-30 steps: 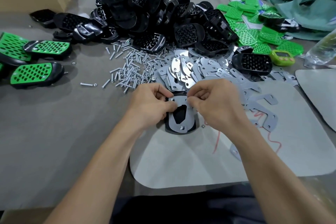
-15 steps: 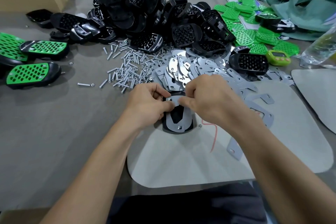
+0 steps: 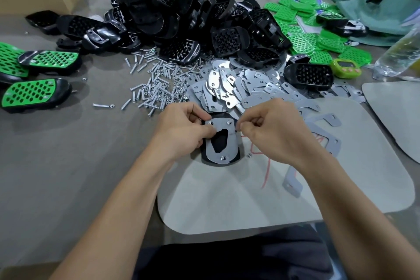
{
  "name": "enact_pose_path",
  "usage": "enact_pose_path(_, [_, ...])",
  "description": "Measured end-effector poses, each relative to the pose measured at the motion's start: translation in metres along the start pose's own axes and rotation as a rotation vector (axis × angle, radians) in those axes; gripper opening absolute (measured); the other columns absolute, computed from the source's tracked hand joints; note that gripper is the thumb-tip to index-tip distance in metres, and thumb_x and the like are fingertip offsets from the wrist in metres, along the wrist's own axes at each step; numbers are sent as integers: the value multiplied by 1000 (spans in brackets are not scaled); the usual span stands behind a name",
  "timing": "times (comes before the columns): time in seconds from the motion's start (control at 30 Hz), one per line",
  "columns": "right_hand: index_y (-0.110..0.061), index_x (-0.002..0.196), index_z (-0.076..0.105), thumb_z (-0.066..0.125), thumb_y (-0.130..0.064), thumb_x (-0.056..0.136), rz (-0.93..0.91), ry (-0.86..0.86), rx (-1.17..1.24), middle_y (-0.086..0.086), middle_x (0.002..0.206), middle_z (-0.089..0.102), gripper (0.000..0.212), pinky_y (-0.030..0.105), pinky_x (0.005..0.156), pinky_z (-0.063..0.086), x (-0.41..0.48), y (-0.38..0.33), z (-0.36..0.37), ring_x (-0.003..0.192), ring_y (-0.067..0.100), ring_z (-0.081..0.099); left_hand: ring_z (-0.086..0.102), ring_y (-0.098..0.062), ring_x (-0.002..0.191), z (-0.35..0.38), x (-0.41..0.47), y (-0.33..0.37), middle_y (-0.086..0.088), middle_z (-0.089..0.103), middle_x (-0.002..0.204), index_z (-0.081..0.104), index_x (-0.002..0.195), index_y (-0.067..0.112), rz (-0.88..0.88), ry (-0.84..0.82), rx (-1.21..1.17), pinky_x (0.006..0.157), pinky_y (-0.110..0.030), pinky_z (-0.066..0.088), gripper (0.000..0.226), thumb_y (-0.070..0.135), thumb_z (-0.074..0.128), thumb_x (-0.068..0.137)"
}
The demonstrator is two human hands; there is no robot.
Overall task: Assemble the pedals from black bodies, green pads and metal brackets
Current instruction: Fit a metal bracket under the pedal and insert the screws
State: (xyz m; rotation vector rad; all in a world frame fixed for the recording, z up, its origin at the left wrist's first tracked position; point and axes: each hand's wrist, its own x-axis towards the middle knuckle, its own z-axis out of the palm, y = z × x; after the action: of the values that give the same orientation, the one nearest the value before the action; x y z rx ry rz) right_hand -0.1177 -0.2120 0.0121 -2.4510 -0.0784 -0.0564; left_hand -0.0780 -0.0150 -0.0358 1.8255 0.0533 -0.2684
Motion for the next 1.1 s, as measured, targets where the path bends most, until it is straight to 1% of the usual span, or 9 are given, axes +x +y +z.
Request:
enact_pose_path(0.07, [-29,86,80,59,-6,83,-17,-2,73,-19,54,61,32,8,53,39,-2,0,0,49,5,53,53,-15,42,0,0,0,8,52,47,69,83,11,-2,5,-2,42,-24,44,24,-3,87,74])
enact_pose_path(0.17, [-35,106,77,55,-3,85,-24,-85,69,-8,63,66,43,10,57,40,-2,0,4,53,8,52,53,-16,42,0,0,-1,8,53,48,70,82,12,-7,12,-2,42,-24,45,24,-3,87,74])
enact_pose_path(0.33, [-30,81,80,62,-6,79,-2,39,93,-15,53,61,30,9,53,41,-5,2,5,50,6,54,51,-16,43,1,-1,0,8,51,48,70,81,12,-2,21,5,44,-25,44,24,-4,86,73])
enact_pose_path(0.5, [-33,105,77,56,-2,82,-43,-59,96,-10,57,59,43,11,53,37,-7,1,11,48,9,44,51,-17,43,2,-1,-1,9,51,48,70,81,12,-3,31,-2,44,-25,44,24,-4,86,73])
enact_pose_path(0.7, [-31,91,80,62,-12,81,31,73,87,-15,61,69,28,7,54,42,-7,2,16,52,3,57,51,-18,46,2,-1,-1,9,52,48,70,80,14,4,38,8,49,-28,45,24,-3,86,72])
enact_pose_path(0.83, [-29,84,80,69,-15,84,88,48,97,-16,60,69,18,9,46,42,2,-5,14,48,0,58,51,-17,43,3,-2,-1,8,51,47,70,81,11,14,34,4,47,-27,44,23,-3,86,73])
enact_pose_path(0.93, [-24,78,78,70,-13,83,12,12,-168,-8,63,70,15,13,51,45,10,-16,11,59,6,61,50,-17,42,3,-1,-2,6,51,47,69,82,11,19,33,2,48,-27,43,23,-2,86,74])
enact_pose_path(1.0, [-20,77,73,66,-11,83,-10,-43,-375,0,65,67,13,30,56,53,14,-28,9,65,19,63,49,-17,41,3,0,-2,7,51,47,70,81,12,21,41,12,48,-29,44,24,-1,88,73])
enact_pose_path(1.1, [-19,66,47,57,-5,82,-111,-136,-665,1,61,47,24,33,47,34,15,-47,10,55,19,43,48,-14,43,3,1,-4,11,50,46,70,78,16,18,53,34,50,-30,46,26,2,91,72])
